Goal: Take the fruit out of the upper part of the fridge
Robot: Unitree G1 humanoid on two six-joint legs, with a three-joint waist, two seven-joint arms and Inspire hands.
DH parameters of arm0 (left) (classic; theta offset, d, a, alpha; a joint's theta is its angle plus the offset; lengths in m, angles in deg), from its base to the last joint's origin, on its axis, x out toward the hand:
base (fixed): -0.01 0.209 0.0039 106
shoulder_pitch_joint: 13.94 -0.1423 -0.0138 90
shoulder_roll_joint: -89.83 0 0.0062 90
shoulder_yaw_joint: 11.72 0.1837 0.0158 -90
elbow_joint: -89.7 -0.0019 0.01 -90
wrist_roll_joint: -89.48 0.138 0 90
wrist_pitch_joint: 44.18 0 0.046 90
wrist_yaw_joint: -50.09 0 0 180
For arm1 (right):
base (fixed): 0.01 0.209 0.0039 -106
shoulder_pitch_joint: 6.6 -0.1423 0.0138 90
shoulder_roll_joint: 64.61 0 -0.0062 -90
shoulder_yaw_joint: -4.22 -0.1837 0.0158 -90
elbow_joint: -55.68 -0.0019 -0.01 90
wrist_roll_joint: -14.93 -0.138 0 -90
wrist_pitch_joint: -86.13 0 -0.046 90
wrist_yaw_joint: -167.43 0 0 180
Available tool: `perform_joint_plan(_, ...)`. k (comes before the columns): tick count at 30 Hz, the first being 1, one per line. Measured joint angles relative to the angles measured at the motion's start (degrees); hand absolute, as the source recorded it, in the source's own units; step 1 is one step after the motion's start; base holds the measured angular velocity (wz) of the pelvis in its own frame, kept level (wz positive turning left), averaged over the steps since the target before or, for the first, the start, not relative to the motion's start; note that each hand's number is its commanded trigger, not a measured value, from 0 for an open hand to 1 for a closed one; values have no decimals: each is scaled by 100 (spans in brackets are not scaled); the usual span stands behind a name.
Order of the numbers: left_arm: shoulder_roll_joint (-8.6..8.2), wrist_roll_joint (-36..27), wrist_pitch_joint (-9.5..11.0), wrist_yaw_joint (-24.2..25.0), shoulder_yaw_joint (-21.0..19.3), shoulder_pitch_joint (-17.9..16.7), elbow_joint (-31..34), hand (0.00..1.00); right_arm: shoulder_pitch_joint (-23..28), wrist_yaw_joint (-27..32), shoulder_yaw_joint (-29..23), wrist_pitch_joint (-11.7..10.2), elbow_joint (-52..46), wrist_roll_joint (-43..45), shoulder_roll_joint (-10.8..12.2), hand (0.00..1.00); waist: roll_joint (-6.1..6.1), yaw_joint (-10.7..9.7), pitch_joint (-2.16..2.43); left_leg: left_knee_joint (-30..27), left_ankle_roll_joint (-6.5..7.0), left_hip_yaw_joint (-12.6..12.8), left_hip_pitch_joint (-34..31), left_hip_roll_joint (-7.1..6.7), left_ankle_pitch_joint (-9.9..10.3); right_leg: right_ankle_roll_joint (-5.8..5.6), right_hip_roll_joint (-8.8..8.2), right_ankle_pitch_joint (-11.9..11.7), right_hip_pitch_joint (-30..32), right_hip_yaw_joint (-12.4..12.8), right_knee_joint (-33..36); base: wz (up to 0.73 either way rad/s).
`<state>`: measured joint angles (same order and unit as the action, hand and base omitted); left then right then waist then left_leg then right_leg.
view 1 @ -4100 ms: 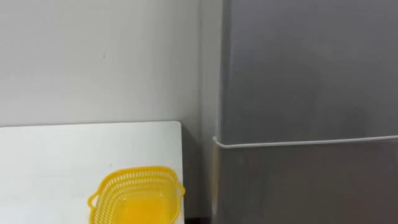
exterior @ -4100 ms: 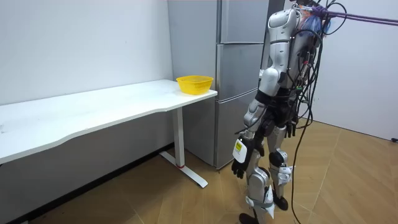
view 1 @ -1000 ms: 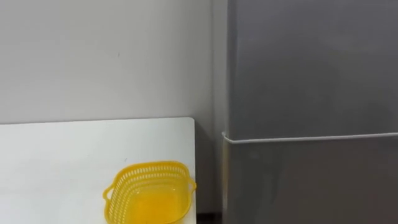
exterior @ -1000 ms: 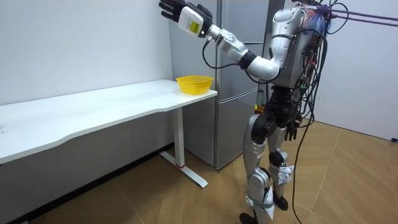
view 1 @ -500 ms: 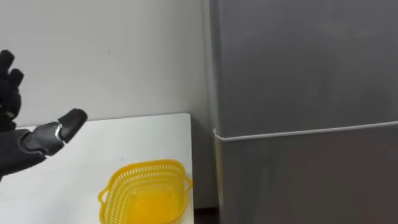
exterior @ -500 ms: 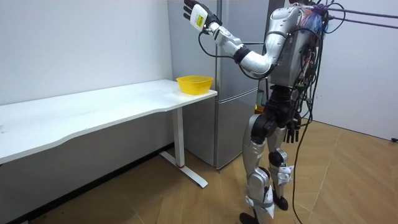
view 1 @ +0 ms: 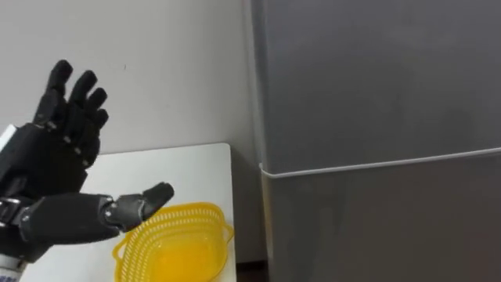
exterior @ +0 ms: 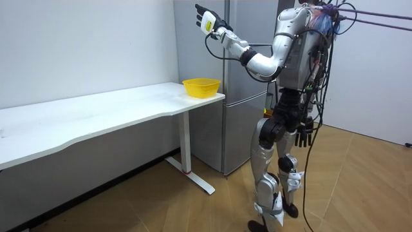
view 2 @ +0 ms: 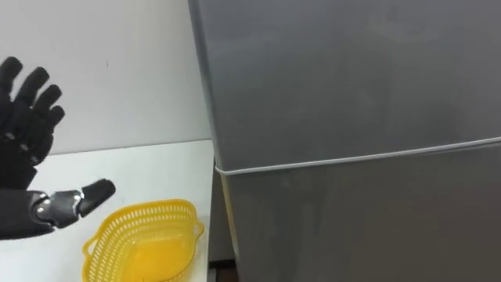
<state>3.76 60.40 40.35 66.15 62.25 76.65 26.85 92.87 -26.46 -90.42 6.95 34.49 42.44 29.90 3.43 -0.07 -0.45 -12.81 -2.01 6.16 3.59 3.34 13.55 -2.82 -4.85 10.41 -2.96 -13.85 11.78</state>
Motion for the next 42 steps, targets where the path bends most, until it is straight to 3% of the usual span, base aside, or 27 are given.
perform_joint_plan(9, 1, 23, -89, 355, 573, 40, -1, 0, -163, 210, 4, 0, 63, 8, 2, 0, 8, -312, 12, -57, 1, -2, -69, 5, -1, 1, -5, 0, 10, -24, -3, 2)
perform_joint_plan(20, -1, 59, -170, 792, 993, 268, -4, 0, -266, 248, 118, 51, 99, 1, 2, 0, -5, -348, 5, -58, 1, 168, 14, 13, 0, 0, -13, 0, 10, 89, 69, -6)
perform_joint_plan(28, -4, 47, -177, 827, 1243, 537, -19, 0, -317, 285, 228, 44, 98, -73, -10, 0, 70, -448, 36, -67, 9, 176, 19, 21, -5, 2, -12, -1, -13, 96, 91, 1)
perform_joint_plan(42, -3, 46, -198, 824, 1295, 645, -26, 0, -451, 443, 352, 49, 292, -257, -9, 0, 102, -488, -3, 4, 23, 179, 5, 18, -15, 0, -4, -2, -17, 84, 24, 0)
